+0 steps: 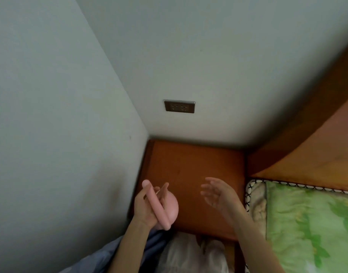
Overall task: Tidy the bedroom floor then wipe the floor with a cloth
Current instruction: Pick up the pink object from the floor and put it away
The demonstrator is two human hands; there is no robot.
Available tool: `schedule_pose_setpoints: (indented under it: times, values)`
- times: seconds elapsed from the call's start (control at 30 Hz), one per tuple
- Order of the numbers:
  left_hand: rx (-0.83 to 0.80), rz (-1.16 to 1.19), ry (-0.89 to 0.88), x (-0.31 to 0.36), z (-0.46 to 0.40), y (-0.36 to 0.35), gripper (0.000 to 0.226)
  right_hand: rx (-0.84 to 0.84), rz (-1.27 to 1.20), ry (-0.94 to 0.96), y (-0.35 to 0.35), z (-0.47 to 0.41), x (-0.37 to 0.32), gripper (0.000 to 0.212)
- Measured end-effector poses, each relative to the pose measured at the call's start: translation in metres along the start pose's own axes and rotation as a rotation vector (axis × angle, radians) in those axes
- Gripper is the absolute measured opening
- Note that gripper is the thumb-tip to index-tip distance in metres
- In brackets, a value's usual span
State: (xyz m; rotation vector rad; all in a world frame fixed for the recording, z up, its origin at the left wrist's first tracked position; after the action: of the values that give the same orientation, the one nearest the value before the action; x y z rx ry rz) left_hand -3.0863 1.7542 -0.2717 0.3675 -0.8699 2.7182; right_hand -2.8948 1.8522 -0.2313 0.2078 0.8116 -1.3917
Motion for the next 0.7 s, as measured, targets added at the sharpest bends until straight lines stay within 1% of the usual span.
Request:
schedule_pose_setpoints:
  times: [0.2, 0.3, 0.37, 0.53, 0.7]
  values:
    - [0.026, -0.097, 0.012, 0.042, -0.059, 0.005, 0.019, 0.046, -0.013, -0.038, -0.025, -0.048, -0.001, 0.018]
    - [0.031, -0.127, 0.058, 0.055, -0.089, 0.006, 0.015, 0.077, -0.039, -0.051, -0.032, -0.072, -0.001, 0.018]
    - [0.031, -0.164, 0.092, 0.063, -0.108, 0.006, 0.018, 0.093, -0.053, -0.056, -0.036, -0.086, 0.001, 0.018]
    - [0.088, -0.346, 0.144, 0.086, -0.152, 0.007, 0.017, 0.103, -0.033, -0.079, -0.042, -0.106, 0.004, 0.018]
    - [0.098, -0.511, 0.217, 0.098, -0.185, -0.006, 0.021, 0.142, -0.062, -0.077, -0.04, -0.113, 0.005, 0.018]
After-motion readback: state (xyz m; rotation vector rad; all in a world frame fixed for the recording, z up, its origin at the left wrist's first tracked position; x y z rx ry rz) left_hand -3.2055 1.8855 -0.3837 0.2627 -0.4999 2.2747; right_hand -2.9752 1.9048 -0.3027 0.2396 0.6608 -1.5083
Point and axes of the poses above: each hand's wrist, its own z-axis away from the middle knuckle, its own y-axis out of the back of the hand, x = y × z, the point moved 6 cm from there along -z, towards the middle knuckle, and after that the axes turned 9 degrees about -x, right-handed, at the moved point
